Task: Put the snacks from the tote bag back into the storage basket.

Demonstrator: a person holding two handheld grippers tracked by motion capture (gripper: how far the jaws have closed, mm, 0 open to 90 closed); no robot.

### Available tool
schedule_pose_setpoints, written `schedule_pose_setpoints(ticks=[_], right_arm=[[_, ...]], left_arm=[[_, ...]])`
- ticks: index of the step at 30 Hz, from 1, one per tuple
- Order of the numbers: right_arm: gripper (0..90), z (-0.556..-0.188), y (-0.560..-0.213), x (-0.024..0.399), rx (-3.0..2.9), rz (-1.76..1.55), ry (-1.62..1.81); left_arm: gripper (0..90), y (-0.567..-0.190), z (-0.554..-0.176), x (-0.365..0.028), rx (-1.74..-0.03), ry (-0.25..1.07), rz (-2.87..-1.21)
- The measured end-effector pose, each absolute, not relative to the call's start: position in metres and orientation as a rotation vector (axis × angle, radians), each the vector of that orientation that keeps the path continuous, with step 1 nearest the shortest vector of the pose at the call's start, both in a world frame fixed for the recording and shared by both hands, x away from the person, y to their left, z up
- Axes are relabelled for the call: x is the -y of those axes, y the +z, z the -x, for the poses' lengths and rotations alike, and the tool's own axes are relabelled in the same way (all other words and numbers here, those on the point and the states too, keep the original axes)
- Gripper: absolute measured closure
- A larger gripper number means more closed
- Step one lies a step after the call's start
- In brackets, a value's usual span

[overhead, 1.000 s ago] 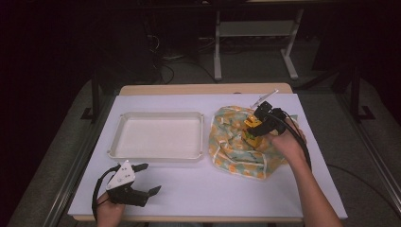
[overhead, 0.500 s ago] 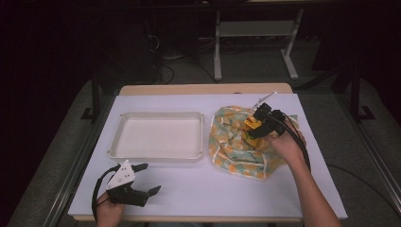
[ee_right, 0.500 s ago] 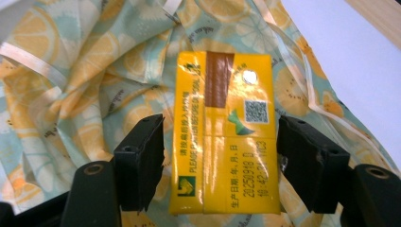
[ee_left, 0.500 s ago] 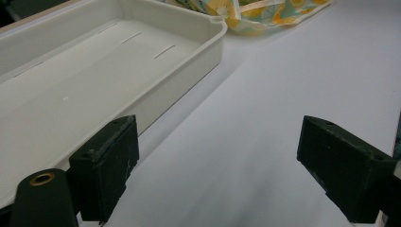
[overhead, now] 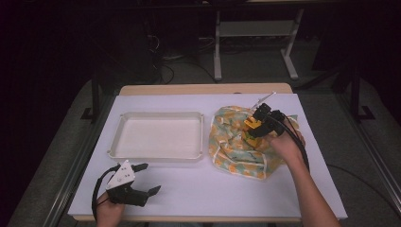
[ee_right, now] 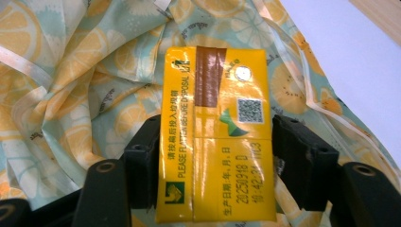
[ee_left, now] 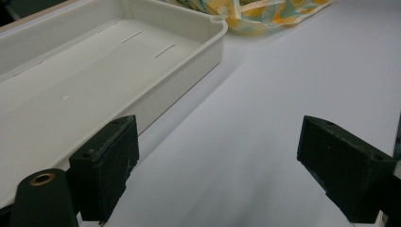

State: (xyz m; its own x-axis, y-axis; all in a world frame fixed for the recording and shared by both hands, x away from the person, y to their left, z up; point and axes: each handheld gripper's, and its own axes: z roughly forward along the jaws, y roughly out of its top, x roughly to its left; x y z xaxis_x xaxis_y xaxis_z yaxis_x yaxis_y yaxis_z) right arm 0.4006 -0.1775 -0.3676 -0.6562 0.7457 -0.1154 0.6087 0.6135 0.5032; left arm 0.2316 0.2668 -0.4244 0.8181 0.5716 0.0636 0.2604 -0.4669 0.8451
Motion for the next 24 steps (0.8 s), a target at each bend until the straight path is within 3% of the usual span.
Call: schedule_pose_setpoints(ticks=[9, 24], right_arm=[[46.0, -0.4007, -0.3679, 0.175, -2.547, -1.078, 0.618], [48.1, -0.4022, -0.3669, 0.1774, -2.562, -1.086, 0.644]], left_arm=[[13.3, -0.4242, -0.2316, -0.2672, -0.609, 0.426, -2.072], [13.3, -0.4242, -0.2315, -0.2673, -0.61, 0.427, -2.071]])
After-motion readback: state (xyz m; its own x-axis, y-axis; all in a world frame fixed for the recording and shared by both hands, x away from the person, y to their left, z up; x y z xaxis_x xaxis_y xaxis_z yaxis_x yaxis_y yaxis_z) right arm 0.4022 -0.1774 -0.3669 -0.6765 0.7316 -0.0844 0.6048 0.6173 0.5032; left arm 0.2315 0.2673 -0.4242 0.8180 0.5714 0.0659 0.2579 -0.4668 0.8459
